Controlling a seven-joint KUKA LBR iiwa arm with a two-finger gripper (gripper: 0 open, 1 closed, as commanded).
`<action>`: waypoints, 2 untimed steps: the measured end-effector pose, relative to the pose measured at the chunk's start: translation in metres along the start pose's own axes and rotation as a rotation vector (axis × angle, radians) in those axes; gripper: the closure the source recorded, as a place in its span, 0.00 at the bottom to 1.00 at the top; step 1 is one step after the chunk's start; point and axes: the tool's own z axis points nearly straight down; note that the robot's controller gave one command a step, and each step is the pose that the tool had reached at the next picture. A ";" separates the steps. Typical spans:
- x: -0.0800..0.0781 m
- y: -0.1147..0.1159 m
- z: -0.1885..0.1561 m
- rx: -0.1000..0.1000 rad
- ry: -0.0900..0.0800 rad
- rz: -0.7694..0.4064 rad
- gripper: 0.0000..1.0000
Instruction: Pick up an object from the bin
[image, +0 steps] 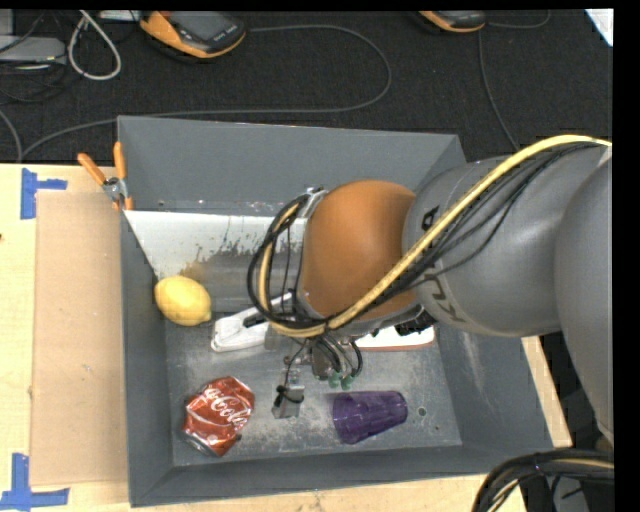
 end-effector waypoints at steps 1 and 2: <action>0.000 0.000 0.000 0.000 0.000 0.001 1.00; 0.000 0.000 0.000 0.000 0.000 0.001 1.00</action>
Offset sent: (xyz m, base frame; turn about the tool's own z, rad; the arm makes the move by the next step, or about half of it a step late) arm 0.0000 0.0000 0.0000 0.0000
